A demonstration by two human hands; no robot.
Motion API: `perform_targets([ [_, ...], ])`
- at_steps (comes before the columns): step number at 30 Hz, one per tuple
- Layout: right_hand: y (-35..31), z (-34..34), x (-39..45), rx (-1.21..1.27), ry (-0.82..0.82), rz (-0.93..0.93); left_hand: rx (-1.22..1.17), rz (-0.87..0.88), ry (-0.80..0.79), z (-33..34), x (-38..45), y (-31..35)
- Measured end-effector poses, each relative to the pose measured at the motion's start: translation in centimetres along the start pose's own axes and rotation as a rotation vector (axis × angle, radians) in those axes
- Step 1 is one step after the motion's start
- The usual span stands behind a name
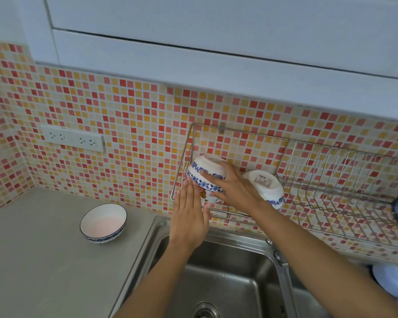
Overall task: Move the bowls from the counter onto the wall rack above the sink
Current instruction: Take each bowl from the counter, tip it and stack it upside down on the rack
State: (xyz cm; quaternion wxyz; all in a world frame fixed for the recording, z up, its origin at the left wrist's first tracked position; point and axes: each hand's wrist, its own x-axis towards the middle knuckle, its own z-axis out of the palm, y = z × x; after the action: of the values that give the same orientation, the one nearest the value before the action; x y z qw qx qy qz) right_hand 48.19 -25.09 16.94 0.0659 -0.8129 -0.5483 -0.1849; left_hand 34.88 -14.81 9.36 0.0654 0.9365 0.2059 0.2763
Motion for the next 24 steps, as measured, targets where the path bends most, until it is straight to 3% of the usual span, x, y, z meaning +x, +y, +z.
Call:
perform_targets([
  [3,0.1,0.1,-0.4,0.138,-0.019,0.019,-0.007,-0.001,-0.020,-0.2,0.0,0.0],
  [6,-0.4,0.3,-1.4,0.364,-0.016,0.215,-0.031,0.008,-0.048,-0.6,0.0,0.1],
  [9,-1.4,0.4,-2.3,0.515,0.158,0.479,-0.075,0.003,-0.055,-1.0,0.3,0.0],
  [11,-2.3,0.6,-3.0,0.516,0.215,0.549,-0.140,0.019,-0.050,-1.7,0.6,0.0],
  [17,-3.7,1.2,-3.8,0.210,0.001,0.468,-0.185,0.108,-0.160,-2.3,3.0,-0.9],
  [24,-3.6,0.6,-4.1,0.194,-0.089,0.408,-0.107,0.140,-0.212,-1.8,3.1,-1.3],
])
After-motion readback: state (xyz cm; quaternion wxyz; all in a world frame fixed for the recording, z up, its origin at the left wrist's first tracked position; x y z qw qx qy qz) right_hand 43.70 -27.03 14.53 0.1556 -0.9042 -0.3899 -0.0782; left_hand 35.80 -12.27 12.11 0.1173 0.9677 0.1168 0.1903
